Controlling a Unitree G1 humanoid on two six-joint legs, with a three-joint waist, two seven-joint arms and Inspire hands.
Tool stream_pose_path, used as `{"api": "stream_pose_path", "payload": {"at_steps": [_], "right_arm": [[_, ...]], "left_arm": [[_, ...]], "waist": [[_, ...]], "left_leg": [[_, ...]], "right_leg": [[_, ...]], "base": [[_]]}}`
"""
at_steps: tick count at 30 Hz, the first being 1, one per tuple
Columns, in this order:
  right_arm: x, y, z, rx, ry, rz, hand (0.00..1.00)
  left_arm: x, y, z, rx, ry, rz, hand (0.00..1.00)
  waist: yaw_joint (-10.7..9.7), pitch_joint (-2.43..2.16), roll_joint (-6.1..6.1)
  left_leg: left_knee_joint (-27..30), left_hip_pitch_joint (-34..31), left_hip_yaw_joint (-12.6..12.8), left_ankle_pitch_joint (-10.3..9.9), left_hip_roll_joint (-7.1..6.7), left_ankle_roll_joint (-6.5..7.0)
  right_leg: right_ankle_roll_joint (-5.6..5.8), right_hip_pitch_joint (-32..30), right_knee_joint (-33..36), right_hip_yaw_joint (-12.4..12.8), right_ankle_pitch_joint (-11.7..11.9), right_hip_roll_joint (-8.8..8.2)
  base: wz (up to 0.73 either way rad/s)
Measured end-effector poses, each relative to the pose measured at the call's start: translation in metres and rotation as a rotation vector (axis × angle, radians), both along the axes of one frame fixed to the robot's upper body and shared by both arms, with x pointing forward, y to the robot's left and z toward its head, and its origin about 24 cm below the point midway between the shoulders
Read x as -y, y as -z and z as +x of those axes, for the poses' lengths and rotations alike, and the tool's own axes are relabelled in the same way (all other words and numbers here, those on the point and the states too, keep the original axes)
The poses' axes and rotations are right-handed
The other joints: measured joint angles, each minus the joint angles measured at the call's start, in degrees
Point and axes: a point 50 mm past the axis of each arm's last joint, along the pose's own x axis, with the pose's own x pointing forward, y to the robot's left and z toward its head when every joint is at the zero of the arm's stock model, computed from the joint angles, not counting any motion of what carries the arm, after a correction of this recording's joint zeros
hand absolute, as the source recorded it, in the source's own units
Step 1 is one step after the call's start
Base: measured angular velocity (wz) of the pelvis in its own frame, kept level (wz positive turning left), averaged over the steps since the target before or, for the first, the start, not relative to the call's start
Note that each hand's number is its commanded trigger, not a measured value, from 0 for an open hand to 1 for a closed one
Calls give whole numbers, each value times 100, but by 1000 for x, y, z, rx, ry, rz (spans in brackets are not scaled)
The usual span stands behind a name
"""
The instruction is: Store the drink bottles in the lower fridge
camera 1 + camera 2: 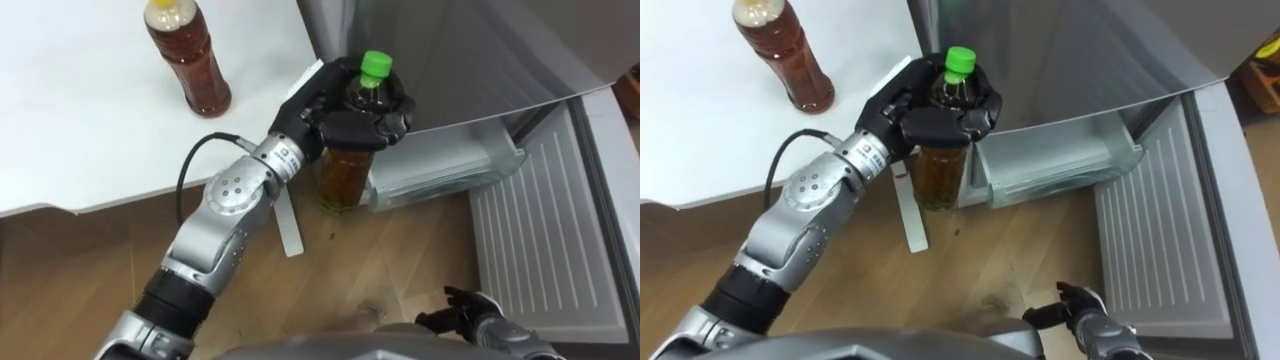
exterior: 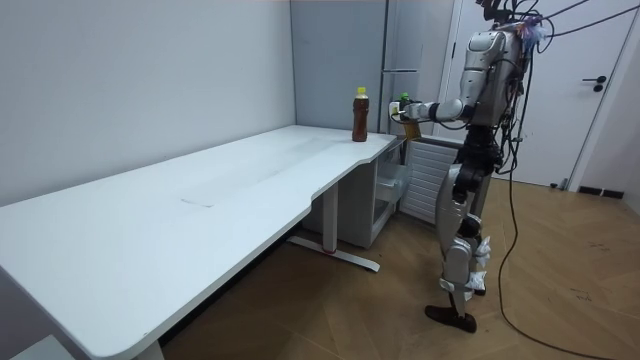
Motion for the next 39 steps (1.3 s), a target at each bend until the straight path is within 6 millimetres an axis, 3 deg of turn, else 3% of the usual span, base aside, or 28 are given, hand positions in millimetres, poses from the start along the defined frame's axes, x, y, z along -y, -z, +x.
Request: {"api": "stream_pose_path", "payload": {"at_steps": [6,14,25,32,39], "right_arm": [[-1,-1,4,12,-19,-1,0],[-17,-11,33,137,-131,60,0],[-55,-50,62,423,-311,286,0],[-58,-64,69,495,-367,340,0],[-61,-80,76,551,-412,427,0]], "left_arm": [[8,-7,3,31,34,2,100],[12,-7,1,33,57,5,100],[-3,-5,3,61,46,66,100],[-5,-8,3,96,42,61,100],[-7,-2,0,92,62,98,100]], "waist": [[10,-3,5],[16,14,-23],[80,26,-66],[169,29,-71],[189,64,-177]], "left_leg": [[1,0,0,0,2,0],[-4,44,77,0,12,0],[-52,206,255,0,15,0],[-54,211,265,0,14,0],[-52,213,274,-1,16,-1]], "right_leg": [[0,-2,0,23,0,3],[0,13,2,34,0,1],[0,45,10,287,0,8],[0,42,11,317,0,9],[0,34,27,299,0,8]], "base": [[-1],[-3],[-11],[0],[0]]}}
